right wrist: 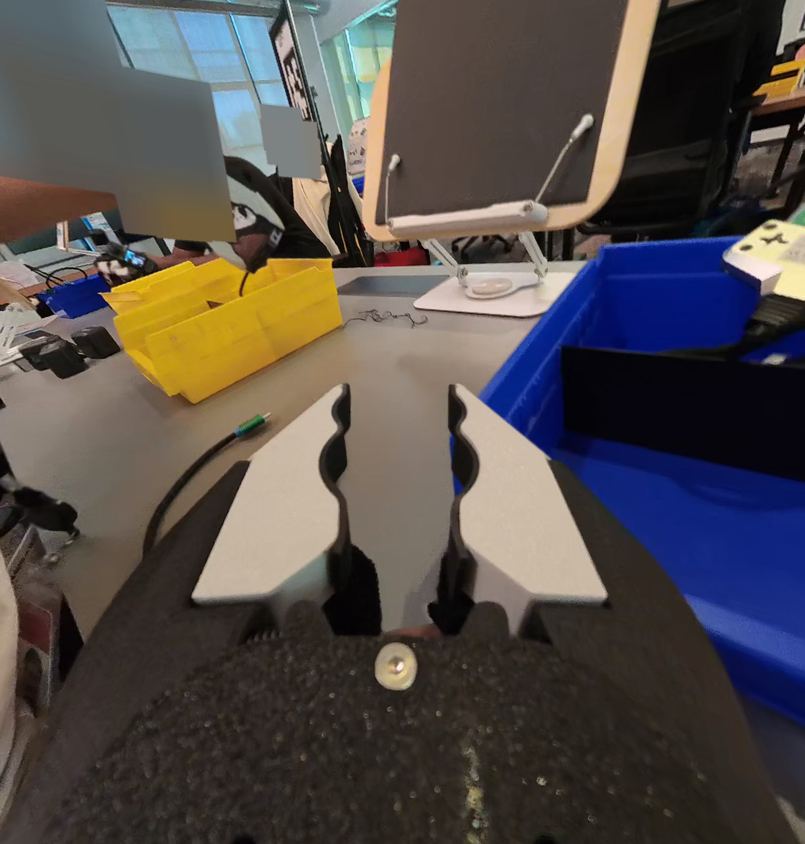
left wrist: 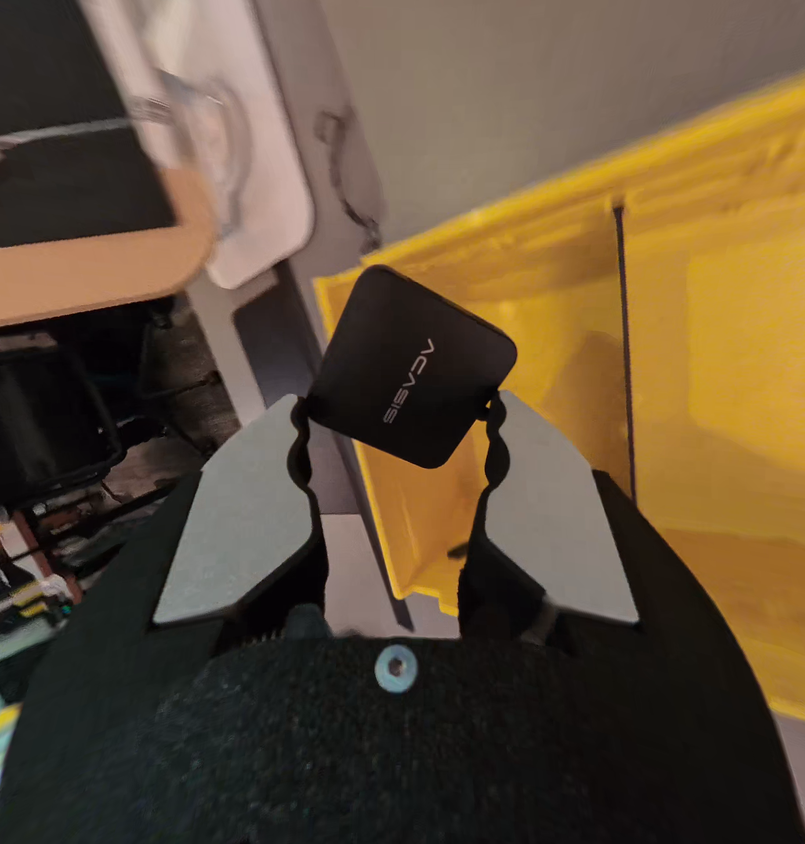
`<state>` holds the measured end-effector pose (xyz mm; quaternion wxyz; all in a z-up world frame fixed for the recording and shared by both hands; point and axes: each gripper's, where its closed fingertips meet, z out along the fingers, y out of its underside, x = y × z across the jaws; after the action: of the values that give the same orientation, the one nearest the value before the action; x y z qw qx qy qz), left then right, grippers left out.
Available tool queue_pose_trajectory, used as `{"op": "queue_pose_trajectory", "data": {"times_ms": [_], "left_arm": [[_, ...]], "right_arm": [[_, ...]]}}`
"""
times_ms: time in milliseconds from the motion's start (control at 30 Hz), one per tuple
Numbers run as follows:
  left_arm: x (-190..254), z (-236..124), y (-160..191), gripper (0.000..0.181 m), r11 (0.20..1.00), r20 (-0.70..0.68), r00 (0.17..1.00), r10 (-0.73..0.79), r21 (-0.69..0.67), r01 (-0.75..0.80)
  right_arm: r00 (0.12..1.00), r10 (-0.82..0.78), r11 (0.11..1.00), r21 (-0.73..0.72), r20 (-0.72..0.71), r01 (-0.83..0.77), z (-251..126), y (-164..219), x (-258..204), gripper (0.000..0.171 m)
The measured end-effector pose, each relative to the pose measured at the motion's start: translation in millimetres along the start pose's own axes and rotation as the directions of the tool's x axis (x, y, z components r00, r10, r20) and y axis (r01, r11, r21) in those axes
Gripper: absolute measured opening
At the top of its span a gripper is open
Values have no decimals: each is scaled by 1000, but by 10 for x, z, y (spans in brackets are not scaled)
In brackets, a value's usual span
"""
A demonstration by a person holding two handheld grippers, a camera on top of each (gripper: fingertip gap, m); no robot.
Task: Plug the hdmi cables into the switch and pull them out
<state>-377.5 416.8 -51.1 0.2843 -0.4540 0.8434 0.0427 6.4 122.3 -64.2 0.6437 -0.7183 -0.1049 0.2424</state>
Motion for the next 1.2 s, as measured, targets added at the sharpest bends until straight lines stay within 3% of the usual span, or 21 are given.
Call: {"op": "queue_pose_trajectory", "data": {"times_ms": [133,300,367,500,567,667,800,1000,1067,1200], "left_arm": [[-259,-468,-340,75,968,152,970,-191,194,160],[-482,-883,-918,75,936,410,872,-268,325,134],[-472,-952,-1180,75,960,525,825,-211,271,73],[-300,-874,-1810,75,990,703,705,98,0,-138],[-158,-722,-2147,74,970,715,660,230,-112,-217],[92,-402,-2562,74,940,689,647,328,-172,-294],[358,-43,-2871,75,870,654,578,488,-306,-388],[527,229,-2934,75,796,595,528,606,-441,-416],[528,231,-2921,75,804,606,529,594,-440,-400],[589,231,-2931,75,829,619,551,559,-417,-372]], "right_arm": [[997,-46,998,37,70,43,130,-217,-176,42],[982,-101,995,1,157,102,408,-351,-401,42],[979,-95,994,-41,182,104,542,-342,-484,42],[966,-82,986,-119,244,114,779,-317,-717,42],[959,-85,981,-148,271,129,903,-332,-842,42],[947,-87,978,-152,308,139,1071,-431,-1043,42],[953,-99,978,-148,287,146,1234,-480,-1116,42],[956,-101,961,-221,276,166,1387,-237,-1102,36],[953,-118,948,-253,281,192,1388,-127,-1077,21],[937,-115,932,-292,329,216,1392,58,-1119,14]]}}
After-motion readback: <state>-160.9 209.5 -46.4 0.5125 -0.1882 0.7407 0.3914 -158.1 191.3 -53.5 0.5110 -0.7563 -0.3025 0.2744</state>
